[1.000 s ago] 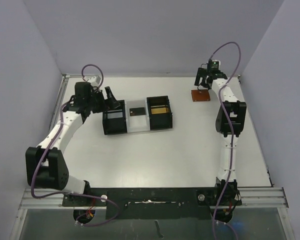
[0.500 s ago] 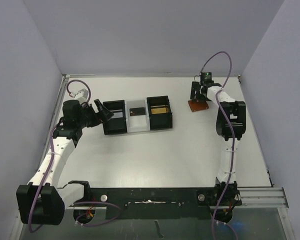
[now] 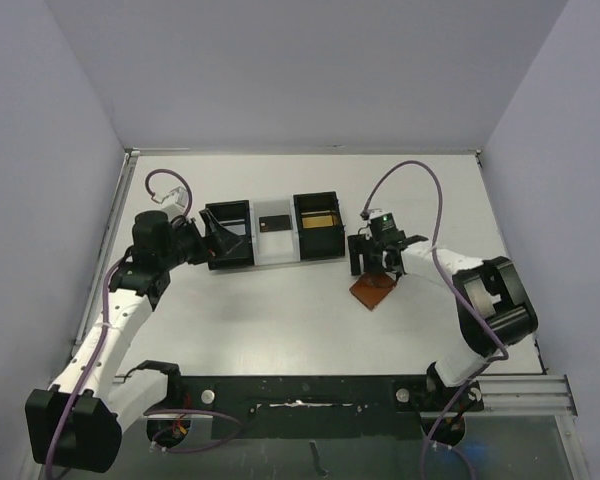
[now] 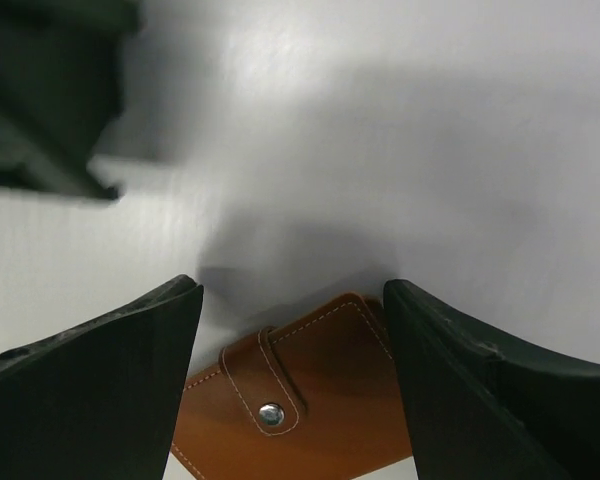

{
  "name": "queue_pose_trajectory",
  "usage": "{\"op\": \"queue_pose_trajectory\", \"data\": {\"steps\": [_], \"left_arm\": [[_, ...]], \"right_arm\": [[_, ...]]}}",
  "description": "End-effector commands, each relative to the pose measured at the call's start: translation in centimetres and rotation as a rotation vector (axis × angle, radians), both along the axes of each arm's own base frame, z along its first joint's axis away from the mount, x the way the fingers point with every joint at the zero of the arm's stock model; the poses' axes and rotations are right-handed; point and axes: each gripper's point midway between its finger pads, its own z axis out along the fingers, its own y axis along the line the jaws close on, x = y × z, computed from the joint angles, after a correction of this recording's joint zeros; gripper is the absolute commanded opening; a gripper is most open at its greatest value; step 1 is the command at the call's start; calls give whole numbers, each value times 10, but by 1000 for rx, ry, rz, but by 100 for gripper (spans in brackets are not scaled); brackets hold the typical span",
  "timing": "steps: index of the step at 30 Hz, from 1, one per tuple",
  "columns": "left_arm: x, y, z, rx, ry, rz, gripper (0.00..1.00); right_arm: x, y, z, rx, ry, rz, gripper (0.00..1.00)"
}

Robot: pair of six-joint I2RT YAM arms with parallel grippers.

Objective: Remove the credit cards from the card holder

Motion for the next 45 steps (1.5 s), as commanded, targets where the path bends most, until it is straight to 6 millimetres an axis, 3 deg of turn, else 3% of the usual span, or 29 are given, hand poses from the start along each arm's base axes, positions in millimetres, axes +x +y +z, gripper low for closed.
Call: {"op": "queue_pose_trajectory", "data": {"steps": [1,3,7,12,14,20,27,35,45], "left_arm": [[-1,-2,-2,12,2,20,81],[1,2,-9,23,28,48,81],[5,7,-11,34,38,84,81],[5,13,-16,35,56,128,81],[5,21,-18,58,64,177,80],[-3,58,-15,151,53,352,80],[-10,77,-1,178,-5,438,81],[-12,82,-6,202,-12,450,81],[-10,80,-10,197,-20,443,81]], "right_arm": [[-36,35,14,92,-37,-4,75],[-44,43,26,128,-66,-11,77],[-43,60,73,219,-175,2,78],[-21,86,140,304,-305,48,79],[-9,99,150,306,-317,52,78],[31,137,159,217,-339,2,74],[67,170,143,156,-315,-10,68],[84,192,112,124,-246,14,59],[93,193,93,76,-207,-29,43]]}}
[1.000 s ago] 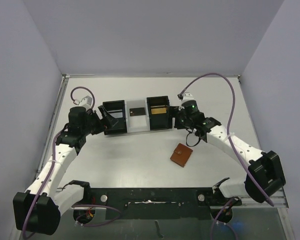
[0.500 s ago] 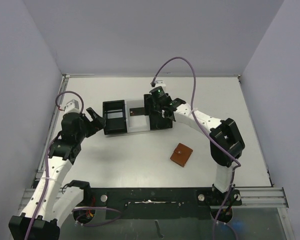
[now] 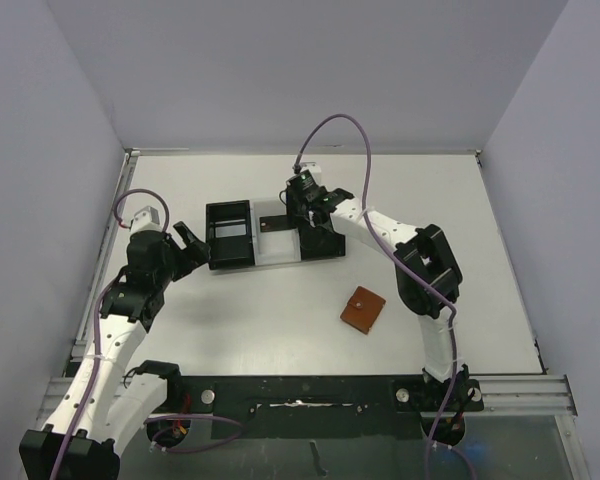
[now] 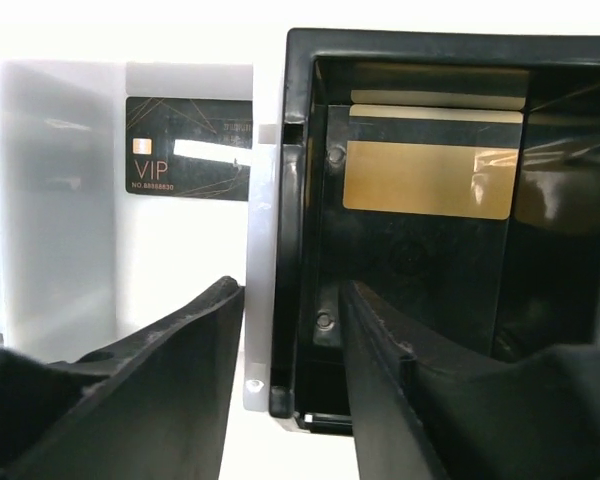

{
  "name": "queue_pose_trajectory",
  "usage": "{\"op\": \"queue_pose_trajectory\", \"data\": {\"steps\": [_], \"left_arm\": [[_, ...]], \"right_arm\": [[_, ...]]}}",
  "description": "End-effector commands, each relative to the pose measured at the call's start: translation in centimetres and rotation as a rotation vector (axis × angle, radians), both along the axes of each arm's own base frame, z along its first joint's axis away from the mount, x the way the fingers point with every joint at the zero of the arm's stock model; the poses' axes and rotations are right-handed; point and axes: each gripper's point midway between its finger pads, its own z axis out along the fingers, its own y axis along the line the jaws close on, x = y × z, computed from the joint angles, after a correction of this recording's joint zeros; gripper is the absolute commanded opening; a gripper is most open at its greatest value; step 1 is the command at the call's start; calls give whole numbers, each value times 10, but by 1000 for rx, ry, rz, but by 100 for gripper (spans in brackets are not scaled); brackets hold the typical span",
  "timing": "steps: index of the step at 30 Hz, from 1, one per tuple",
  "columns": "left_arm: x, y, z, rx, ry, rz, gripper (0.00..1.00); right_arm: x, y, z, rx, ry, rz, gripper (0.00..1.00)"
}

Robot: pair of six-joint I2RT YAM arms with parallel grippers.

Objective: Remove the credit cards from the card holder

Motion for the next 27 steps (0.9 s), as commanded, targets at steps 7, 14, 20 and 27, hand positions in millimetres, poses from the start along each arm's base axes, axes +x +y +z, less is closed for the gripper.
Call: {"op": "queue_pose_trajectory", "data": {"steps": [7,14,20,27], "left_arm": [[5,-3,16,0,-61,-33,81],[7,-24,9,-103,-57,-93,81],[7,-44,-2,-212,-34,-139,81],[10,-59,3,-248,-53,-204,81]], "right_arm": [[6,-15,21,-22,-57,-101,26],[-14,-54,22,-47,-52,-188,21],[-42,-86,21,-55,-56,-196,21],[-59,-121,14,-42,-67,-253,20]]}}
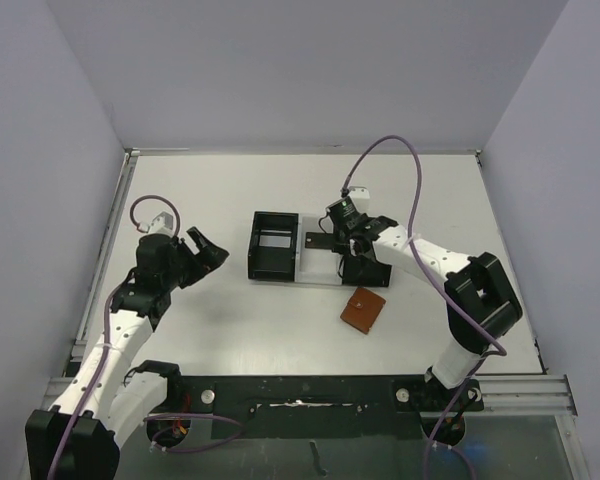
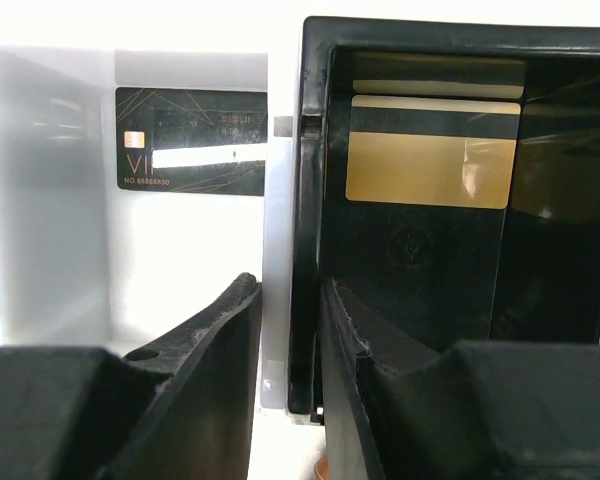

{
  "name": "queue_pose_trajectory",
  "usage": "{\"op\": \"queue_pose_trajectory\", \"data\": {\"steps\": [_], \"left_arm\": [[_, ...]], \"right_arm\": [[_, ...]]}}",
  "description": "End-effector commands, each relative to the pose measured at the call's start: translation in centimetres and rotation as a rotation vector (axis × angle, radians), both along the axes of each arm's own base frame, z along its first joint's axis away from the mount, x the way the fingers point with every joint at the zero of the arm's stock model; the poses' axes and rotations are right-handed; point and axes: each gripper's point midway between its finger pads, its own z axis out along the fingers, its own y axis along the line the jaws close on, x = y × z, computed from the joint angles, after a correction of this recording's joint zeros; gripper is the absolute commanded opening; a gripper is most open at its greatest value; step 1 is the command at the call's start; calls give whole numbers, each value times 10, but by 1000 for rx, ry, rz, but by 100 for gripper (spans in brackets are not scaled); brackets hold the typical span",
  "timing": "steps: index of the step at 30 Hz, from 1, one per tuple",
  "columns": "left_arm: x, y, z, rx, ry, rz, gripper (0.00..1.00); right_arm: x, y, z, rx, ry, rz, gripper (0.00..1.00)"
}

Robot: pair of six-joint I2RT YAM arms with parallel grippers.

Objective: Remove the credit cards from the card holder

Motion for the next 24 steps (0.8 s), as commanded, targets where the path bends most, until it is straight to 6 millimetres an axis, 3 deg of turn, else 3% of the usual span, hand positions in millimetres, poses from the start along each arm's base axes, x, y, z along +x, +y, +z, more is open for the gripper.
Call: {"op": "queue_pose_trajectory", "data": {"steps": [1,8,19,24], "left_arm": [[12,-20,29,-69,-113,-76,81],[5,-39,27,-208,-116,-128,81],[3,-47,33,-221,-151,-208,86],[8,-36,40,-161,-185,-175,86]], "right_arm": [[13,-15,20,26,-99,-40,21],[28,-37,13,42,-103,-33,20],[34,-31,5,12,-78,83,22],[37,-29,6,-10,-68,128,24]]}}
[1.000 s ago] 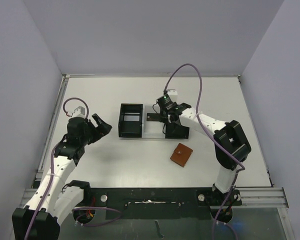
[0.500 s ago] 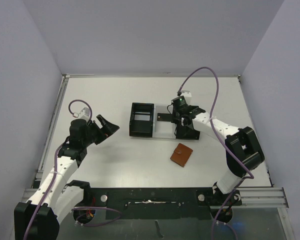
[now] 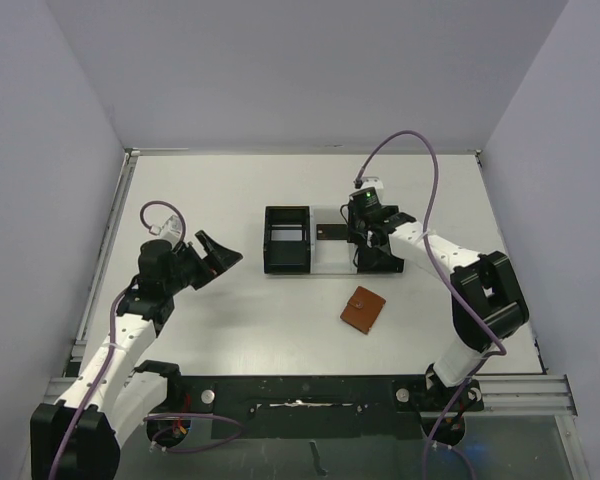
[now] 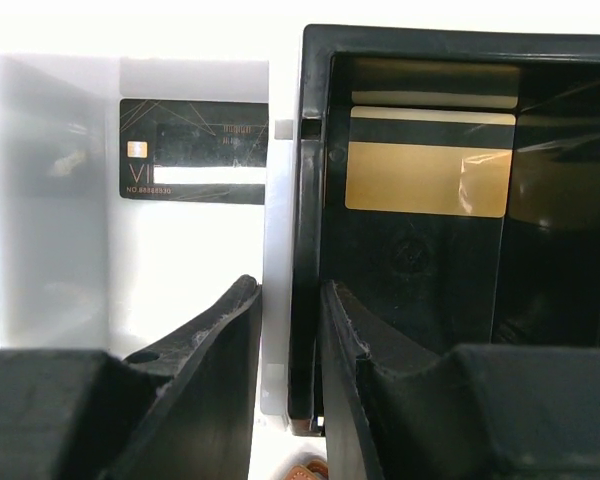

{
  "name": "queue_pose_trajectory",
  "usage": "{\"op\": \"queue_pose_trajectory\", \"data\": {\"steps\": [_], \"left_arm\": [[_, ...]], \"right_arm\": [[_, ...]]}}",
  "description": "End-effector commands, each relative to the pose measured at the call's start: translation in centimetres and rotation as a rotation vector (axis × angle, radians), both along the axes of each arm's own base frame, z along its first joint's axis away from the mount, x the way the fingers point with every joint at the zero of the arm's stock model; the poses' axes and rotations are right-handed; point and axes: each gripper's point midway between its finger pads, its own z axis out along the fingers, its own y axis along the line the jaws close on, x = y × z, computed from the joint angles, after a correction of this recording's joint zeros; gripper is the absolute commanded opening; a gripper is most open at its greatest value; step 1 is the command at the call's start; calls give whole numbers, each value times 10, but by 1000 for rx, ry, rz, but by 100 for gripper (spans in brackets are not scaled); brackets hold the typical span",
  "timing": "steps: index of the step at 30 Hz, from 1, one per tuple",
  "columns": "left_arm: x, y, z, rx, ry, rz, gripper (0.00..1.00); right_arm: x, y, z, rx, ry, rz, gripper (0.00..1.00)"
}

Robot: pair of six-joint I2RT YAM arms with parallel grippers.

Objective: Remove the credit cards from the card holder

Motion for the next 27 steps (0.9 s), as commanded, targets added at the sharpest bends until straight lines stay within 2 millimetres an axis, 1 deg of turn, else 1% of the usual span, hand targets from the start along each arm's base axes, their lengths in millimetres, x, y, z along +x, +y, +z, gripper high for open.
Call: {"op": "queue_pose_trajectory", "data": {"steps": [1,3,5,7,8,10,12,15,16,17,18,19,20,21,22,25,27], "left_arm": [[15,7,41,31,-159,12,86],[15,10,47,17,-188,38,86],[14,15,51,1,-204,69,86],[12,17,49,-23,-201,87,86],[9,15,48,-38,-207,72,86],[4,8,50,-69,-242,11,86],[2,3,47,-83,-228,-15,86],[2,-3,39,-54,-187,-74,84],[1,-6,35,-45,-167,-102,83],[1,-8,32,-32,-156,-118,82],[1,-10,30,-15,-146,-133,81],[1,-12,29,5,-135,-148,81],[0,-14,27,24,-125,-157,81],[-1,-20,26,35,-117,-178,81],[-1,-25,23,55,-114,-183,81],[-6,-50,16,101,-109,-239,80],[-11,-71,9,138,-98,-288,80]], "right_arm": [[9,10,8,-15,-13,69,25],[9,11,10,-9,-6,64,28],[9,12,16,4,-10,55,37],[11,14,32,20,-34,60,52],[12,14,41,24,-45,65,56],[12,14,62,29,-75,69,63],[10,10,84,35,-108,62,68],[-8,-5,101,62,-130,-17,74],[-18,-12,100,82,-129,-63,76],[-31,-20,104,117,-143,-105,77],[-42,-24,91,144,-121,-148,77],[-57,-30,90,193,-131,-185,77],[-71,-35,82,239,-122,-229,76],[-88,-41,63,269,-91,-270,75],[-101,-45,55,309,-83,-296,74],[-132,-55,31,409,-68,-363,70],[-143,-58,20,456,-64,-371,68]]}}
